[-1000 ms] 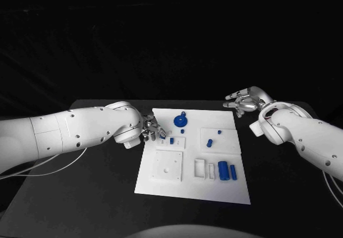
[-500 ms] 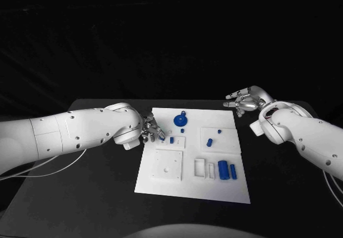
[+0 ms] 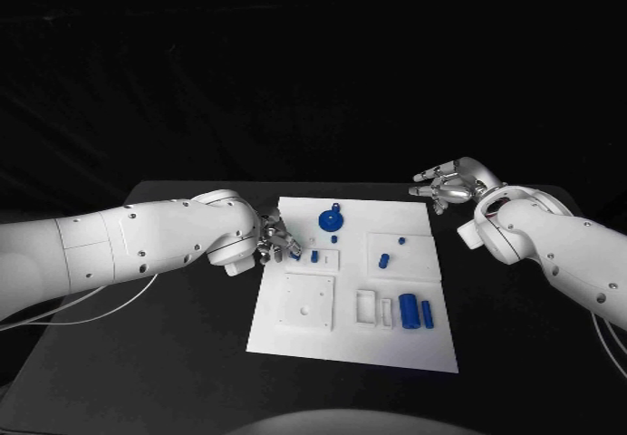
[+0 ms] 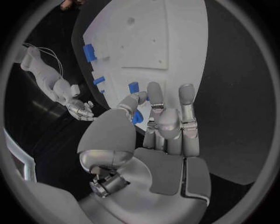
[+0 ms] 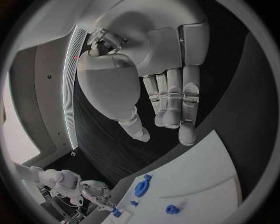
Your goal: Assemble the parts on the task board
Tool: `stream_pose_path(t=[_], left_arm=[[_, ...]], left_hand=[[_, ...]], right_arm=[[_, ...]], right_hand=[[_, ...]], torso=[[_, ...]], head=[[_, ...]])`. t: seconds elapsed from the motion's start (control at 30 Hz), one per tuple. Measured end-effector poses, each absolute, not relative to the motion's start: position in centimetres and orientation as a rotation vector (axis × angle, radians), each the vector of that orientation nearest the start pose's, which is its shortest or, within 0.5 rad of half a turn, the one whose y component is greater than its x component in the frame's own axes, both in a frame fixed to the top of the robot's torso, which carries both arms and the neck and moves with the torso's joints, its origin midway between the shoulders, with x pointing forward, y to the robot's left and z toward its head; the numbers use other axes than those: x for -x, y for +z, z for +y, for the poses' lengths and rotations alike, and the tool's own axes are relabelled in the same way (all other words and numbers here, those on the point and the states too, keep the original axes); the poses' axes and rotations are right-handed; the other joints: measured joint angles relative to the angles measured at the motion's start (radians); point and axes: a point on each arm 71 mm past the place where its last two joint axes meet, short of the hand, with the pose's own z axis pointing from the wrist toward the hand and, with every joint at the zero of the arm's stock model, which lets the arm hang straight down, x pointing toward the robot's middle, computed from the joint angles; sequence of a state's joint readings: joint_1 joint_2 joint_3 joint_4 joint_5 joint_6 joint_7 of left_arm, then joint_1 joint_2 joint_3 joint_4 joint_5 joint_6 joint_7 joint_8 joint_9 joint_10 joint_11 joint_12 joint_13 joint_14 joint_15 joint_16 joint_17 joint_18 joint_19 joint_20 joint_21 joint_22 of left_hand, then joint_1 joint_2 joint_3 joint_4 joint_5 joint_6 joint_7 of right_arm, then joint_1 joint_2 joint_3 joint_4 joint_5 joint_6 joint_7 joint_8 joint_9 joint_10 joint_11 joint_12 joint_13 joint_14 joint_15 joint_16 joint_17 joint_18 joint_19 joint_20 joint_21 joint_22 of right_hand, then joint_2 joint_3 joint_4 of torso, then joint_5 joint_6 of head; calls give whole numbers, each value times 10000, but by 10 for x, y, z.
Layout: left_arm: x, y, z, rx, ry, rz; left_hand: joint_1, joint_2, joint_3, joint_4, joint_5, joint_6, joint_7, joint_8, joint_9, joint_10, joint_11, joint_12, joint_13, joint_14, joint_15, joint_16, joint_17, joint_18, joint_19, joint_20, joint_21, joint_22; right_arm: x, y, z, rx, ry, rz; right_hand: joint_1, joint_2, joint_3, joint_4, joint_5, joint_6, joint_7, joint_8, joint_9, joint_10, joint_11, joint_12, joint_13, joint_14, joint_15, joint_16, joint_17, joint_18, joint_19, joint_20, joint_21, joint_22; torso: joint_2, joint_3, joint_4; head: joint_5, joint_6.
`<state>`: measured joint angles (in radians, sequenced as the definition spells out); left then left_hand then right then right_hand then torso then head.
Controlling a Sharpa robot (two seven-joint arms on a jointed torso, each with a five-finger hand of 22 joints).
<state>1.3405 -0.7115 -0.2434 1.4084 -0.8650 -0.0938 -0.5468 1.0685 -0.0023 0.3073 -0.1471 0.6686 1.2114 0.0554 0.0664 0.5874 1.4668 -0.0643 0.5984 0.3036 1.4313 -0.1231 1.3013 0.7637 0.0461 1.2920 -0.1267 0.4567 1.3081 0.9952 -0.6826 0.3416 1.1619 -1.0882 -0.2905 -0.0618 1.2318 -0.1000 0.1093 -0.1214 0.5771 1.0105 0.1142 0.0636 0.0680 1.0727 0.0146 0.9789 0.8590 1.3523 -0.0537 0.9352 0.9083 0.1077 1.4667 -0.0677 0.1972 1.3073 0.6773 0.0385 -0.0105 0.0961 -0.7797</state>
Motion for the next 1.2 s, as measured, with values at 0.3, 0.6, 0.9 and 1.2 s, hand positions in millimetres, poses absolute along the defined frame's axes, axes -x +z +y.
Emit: stream_pose_path(t=[0.3,0.6,0.9,1.2], left_arm=[[-498,-231,199,4102,-3738,22697],[-498,-231,199,4046,-3697,22742],[-498,-231,198,3964,-3640,22800],[-499,-231,197,3888,-3599,22848]], left_hand=[[0,0,0,0,-37,0,0,40,62,0,0,0,0,17,16,0,-2,0,0,0,0,-1],[0,0,0,-1,-39,0,0,32,151,1,0,-2,0,19,18,0,-3,0,0,0,0,-2],[0,0,-1,-1,-64,0,0,21,392,1,0,67,3,34,35,69,106,0,0,-1,39,-3],[0,0,-1,-1,-308,0,0,64,567,0,0,220,110,34,39,234,346,0,0,73,38,-5]], right_arm=[[-552,-198,-254,-5510,7797,16019],[-552,-198,-254,-5511,7794,16021],[-552,-198,-254,-5511,7794,16023],[-552,-198,-254,-5513,7793,16023]], right_hand=[[0,0,0,0,0,0,0,0,0,0,0,0,1,0,0,0,0,0,0,0,0,0],[0,0,0,0,0,0,0,0,0,0,0,0,1,0,0,0,0,0,0,0,0,0],[0,0,0,0,0,0,0,0,0,0,0,0,2,0,0,0,0,0,0,0,0,0],[0,0,0,0,0,0,0,0,0,0,0,0,2,0,0,0,0,0,0,0,0,0]], torso=[[0,0,-1],[0,7,-7],[1,7,-7],[1,7,-7]], head=[[13,2],[33,-10],[24,-16],[18,-35]])
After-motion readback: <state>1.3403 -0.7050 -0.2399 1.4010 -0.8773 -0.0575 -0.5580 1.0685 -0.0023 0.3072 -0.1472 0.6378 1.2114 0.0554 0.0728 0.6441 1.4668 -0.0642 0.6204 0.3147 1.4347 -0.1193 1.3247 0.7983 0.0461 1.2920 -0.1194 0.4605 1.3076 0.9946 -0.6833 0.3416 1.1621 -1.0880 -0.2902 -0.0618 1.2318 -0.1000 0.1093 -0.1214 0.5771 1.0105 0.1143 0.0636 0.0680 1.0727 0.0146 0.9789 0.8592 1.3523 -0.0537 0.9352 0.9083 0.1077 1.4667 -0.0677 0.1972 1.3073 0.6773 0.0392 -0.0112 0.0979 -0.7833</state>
